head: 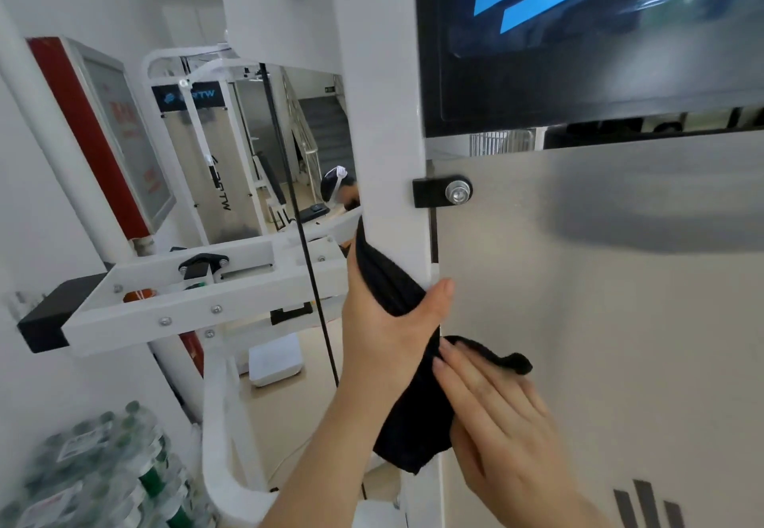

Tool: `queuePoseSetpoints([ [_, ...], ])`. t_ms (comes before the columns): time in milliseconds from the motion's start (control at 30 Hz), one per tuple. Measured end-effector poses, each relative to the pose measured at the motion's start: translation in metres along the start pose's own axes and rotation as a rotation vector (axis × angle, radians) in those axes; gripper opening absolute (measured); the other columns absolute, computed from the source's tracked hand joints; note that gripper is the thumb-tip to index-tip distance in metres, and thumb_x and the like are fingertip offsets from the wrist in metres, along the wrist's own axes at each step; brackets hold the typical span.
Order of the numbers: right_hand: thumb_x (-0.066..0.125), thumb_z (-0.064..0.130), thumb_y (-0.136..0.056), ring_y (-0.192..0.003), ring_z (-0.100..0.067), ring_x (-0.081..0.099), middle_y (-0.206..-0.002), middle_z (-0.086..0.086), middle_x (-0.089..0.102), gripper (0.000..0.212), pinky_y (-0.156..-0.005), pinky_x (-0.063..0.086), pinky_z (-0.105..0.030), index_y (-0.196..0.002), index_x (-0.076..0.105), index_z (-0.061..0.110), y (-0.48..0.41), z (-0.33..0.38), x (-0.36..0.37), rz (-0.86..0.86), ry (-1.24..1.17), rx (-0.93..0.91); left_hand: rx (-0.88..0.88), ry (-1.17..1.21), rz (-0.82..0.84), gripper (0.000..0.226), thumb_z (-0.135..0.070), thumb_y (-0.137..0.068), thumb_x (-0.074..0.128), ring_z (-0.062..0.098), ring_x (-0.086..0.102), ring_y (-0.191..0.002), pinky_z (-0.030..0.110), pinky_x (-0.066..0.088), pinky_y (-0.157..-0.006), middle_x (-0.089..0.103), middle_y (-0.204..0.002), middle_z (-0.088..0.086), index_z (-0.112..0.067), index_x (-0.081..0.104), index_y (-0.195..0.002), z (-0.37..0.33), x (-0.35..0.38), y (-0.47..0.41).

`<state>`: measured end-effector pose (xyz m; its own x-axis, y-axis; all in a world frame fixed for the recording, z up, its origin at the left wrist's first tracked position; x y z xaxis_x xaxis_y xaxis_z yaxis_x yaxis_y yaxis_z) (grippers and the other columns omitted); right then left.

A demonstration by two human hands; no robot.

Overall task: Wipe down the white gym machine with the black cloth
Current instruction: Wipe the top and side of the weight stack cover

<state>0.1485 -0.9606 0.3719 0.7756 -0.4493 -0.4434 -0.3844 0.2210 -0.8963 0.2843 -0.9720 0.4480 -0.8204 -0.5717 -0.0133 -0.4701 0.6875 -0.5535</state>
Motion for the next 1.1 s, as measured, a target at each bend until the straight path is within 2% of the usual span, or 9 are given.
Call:
queuePoseSetpoints([
  [167, 0.064, -0.008, -0.074, -0.12, -0.022, 0.055, -0.128, -0.003, 0.059, 0.057, -0.103, 0.042, -0.031, -0.128, 0.055, 0.011, 0.005, -0.008, -0.007, -0.031, -0.143, 0.122, 0.007, 0.066, -0.047, 0.075, -0.042, -0.074, 0.077, -0.001, 0.058, -0.113, 0.011, 0.046, -0.089, 0.062, -0.118, -0.023, -0.026, 0.042, -0.139, 0.043, 0.001, 0.026],
  [300, 0.061, -0.002, -0.076, -0.099, -0.023, 0.051, -0.114, -0.003, 0.05, 0.048, -0.086, 0.047, -0.029, -0.121, 0.053, 0.014, 0.037, -0.016, 0.006, 0.024, -0.016, 0.265, -0.277, 0.06, 0.091, 0.082, -0.054, -0.067, 0.07, 0.008, 0.06, -0.114, 0.013, 0.049, -0.083, 0.062, -0.119, -0.014, -0.03, 0.041, -0.139, 0.121, 0.002, 0.089],
  [400, 0.069, -0.003, -0.071, -0.092, -0.022, 0.051, -0.112, -0.004, 0.045, 0.051, -0.072, 0.051, -0.034, -0.116, 0.053, 0.016, 0.059, -0.023, 0.008, 0.083, 0.041, 0.319, -0.289, 0.002, 0.237, 0.085, -0.051, -0.067, 0.073, 0.007, 0.057, -0.118, 0.016, 0.05, -0.088, 0.06, -0.121, -0.017, -0.034, 0.036, -0.142, 0.123, -0.003, 0.101],
  [467, 0.071, -0.006, -0.07, -0.092, -0.023, 0.053, -0.111, -0.004, 0.045, 0.048, -0.07, 0.052, -0.036, -0.11, 0.053, 0.015, 0.056, -0.033, -0.008, 0.009, 0.038, 0.368, -0.113, -0.071, 0.27, 0.094, -0.037, -0.075, 0.076, 0.004, 0.046, -0.132, 0.021, 0.043, -0.104, 0.048, -0.14, -0.018, -0.03, 0.021, -0.151, 0.086, -0.005, 0.083],
  [567, 0.064, -0.006, -0.077, -0.099, -0.027, 0.053, -0.114, -0.008, 0.046, 0.038, -0.08, 0.051, -0.036, -0.108, 0.052, 0.012, 0.022, -0.052, -0.049, -0.193, 0.015, 0.399, 0.375, -0.364, 0.162, 0.092, -0.025, -0.089, 0.067, 0.017, 0.006, -0.151, 0.025, 0.012, -0.121, 0.002, -0.161, 0.001, -0.01, 0.004, -0.154, 0.013, 0.001, 0.047],
  [700, 0.061, -0.008, -0.081, -0.124, -0.034, 0.048, -0.131, -0.027, 0.048, 0.043, -0.106, 0.041, -0.037, -0.124, 0.057, -0.004, -0.016, -0.06, -0.083, -0.261, 0.158, 0.34, 0.768, -0.818, -0.011, 0.071, -0.033, -0.101, 0.046, 0.057, 0.009, -0.141, 0.054, 0.005, -0.121, 0.01, -0.155, 0.024, 0.007, 0.015, -0.15, -0.009, 0.022, 0.038],
  [867, 0.055, 0.008, -0.085, -0.146, -0.036, 0.024, -0.158, -0.027, 0.016, 0.067, -0.115, 0.028, -0.056, -0.147, 0.031, -0.002, 0.035, -0.05, -0.037, 0.103, 0.309, 0.322, 0.946, -1.161, 0.278, 0.073, -0.041, -0.098, 0.043, 0.029, 0.005, -0.151, 0.048, 0.001, -0.122, 0.003, -0.164, 0.011, -0.006, 0.014, -0.156, 0.06, 0.068, 0.101],
  [1000, 0.049, -0.005, -0.076, -0.144, -0.024, 0.034, -0.16, -0.013, 0.024, 0.074, -0.112, 0.036, -0.046, -0.147, 0.032, 0.006, 0.034, -0.064, -0.058, 0.078, 0.179, 0.305, 0.972, -0.947, 0.437, 0.052, -0.023, -0.1, 0.041, 0.021, 0.026, -0.146, 0.039, 0.02, -0.119, 0.033, -0.157, 0.003, -0.015, 0.034, -0.15, 0.043, 0.089, 0.109],
  [1100, 0.053, -0.013, -0.062, -0.12, -0.011, 0.053, -0.132, 0.003, 0.052, 0.075, -0.098, 0.046, -0.024, -0.129, 0.05, 0.019, 0.003, -0.078, -0.095, -0.132, -0.012, 0.398, 0.911, -0.569, 0.456, 0.04, -0.007, -0.093, 0.04, 0.015, 0.055, -0.117, 0.024, 0.041, -0.103, 0.064, -0.127, -0.002, -0.018, 0.053, -0.13, -0.015, 0.091, 0.08],
])
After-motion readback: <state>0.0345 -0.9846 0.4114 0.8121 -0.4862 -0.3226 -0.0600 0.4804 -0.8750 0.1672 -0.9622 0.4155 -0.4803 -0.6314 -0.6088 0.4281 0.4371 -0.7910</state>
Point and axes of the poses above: each hand's wrist, its own y-axis away from the middle knuckle, its own x-axis out of the palm, z = x × y, the point moved 7 cm from there along -y, towards the middle knuckle
